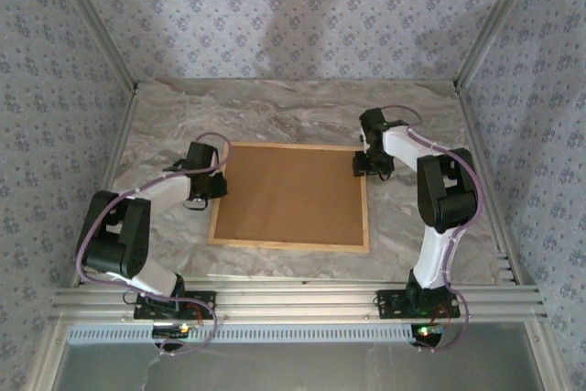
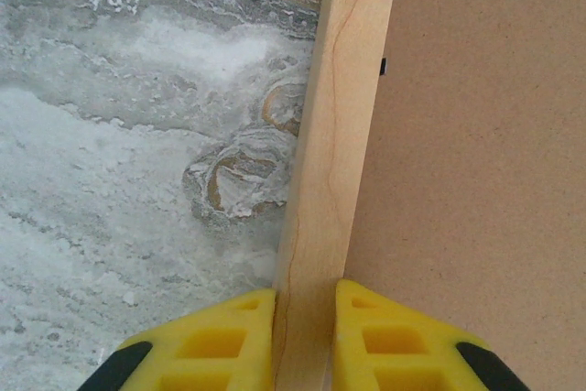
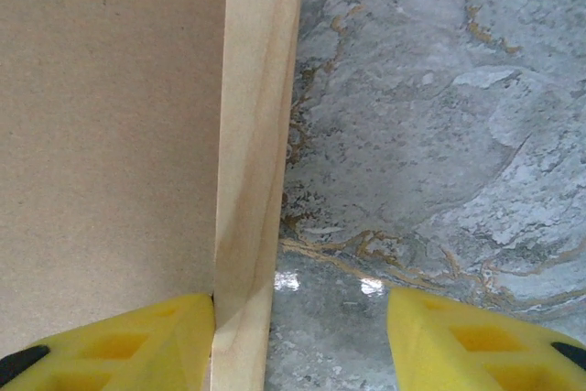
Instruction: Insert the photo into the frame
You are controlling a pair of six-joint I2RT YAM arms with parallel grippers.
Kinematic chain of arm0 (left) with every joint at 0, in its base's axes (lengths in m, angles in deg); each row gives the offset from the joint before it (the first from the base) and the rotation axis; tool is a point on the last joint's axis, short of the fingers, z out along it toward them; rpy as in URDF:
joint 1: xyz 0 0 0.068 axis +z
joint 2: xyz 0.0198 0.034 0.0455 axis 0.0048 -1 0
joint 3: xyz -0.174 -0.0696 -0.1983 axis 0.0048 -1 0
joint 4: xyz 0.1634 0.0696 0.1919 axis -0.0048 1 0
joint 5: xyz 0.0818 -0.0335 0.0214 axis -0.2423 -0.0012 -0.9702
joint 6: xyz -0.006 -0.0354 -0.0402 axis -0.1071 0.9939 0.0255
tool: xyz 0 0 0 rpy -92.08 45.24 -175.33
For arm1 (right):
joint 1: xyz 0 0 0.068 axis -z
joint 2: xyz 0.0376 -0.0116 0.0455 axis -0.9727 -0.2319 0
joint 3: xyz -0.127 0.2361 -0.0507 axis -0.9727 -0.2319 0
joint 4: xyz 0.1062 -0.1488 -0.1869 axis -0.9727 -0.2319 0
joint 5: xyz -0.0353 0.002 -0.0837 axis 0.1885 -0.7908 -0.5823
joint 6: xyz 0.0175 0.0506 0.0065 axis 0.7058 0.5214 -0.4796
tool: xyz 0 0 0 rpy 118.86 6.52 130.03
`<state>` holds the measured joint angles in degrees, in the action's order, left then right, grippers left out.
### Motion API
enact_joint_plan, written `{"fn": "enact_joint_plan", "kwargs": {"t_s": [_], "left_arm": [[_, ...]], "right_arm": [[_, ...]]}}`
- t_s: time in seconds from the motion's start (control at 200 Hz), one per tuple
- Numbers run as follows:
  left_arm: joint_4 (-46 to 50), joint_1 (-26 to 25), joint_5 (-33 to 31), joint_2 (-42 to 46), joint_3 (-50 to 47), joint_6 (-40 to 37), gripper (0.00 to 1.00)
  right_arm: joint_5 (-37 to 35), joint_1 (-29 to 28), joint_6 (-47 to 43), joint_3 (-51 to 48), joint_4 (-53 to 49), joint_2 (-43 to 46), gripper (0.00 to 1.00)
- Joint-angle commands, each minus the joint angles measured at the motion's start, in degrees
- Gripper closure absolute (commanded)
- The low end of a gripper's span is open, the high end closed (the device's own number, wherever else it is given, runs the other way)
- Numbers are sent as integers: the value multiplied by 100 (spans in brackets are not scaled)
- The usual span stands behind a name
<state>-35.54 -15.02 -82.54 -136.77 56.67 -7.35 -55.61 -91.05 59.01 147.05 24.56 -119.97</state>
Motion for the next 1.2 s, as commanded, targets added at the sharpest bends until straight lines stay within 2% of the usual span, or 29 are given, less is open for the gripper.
{"fn": "enact_joint_plan", "kwargs": {"t_s": [0.0, 0.4, 0.545, 0.785, 1.195], "left_arm": [[433, 7, 103, 21, -167, -59, 80], [446, 11, 149, 31, -158, -60, 80], [441, 5, 167, 35, -141, -50, 80], [446, 6, 171, 44, -166, -59, 79], [424, 6, 175, 35, -166, -77, 79]], "right_arm": [[64, -61, 42, -25, -145, -232, 45], [147, -303, 2, 190, -79, -566, 47], [95, -338, -6, 281, -310, -325, 47], [36, -81, -15, 139, -426, 393, 47], [-20, 110, -60, 188, -367, 39, 51]]}}
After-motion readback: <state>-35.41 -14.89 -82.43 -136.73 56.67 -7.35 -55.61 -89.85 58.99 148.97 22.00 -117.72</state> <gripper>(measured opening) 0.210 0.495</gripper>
